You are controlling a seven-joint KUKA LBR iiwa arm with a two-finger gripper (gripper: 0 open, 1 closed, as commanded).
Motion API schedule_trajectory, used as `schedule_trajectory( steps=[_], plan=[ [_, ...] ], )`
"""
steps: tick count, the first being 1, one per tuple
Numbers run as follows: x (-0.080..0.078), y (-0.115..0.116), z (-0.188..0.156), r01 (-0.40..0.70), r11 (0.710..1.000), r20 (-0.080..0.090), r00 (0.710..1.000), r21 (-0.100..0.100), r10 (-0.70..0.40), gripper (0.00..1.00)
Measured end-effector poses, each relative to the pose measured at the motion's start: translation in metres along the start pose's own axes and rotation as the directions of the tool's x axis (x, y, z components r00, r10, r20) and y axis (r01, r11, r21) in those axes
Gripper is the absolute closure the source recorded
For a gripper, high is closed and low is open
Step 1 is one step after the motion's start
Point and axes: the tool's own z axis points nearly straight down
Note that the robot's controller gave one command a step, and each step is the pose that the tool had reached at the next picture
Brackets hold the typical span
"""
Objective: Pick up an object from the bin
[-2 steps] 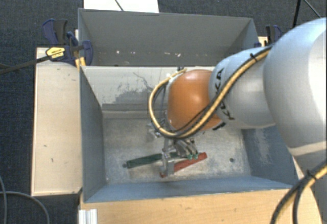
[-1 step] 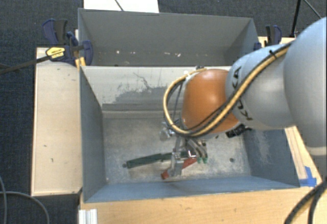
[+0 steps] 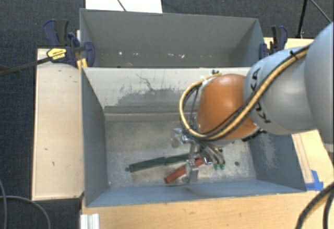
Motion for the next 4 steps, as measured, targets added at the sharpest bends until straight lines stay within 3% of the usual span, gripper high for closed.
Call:
schedule_trajectory(
  steps=[1, 2, 3, 4],
  plan=[
    [0.005, 0.003, 0.032, -0.093, 0.996, 0.006, 0.996, -0.002, 0.093, 0.00],
    [0.004, 0.003, 0.031, -0.097, 0.995, 0.008, 0.995, -0.002, 0.097, 0.00],
    [0.004, 0.003, 0.031, -0.099, 0.995, 0.007, 0.995, -0.002, 0.099, 1.00],
    [0.003, 0.003, -0.007, -0.105, 0.995, 0.011, 0.994, -0.003, 0.105, 1.00]
  ],
)
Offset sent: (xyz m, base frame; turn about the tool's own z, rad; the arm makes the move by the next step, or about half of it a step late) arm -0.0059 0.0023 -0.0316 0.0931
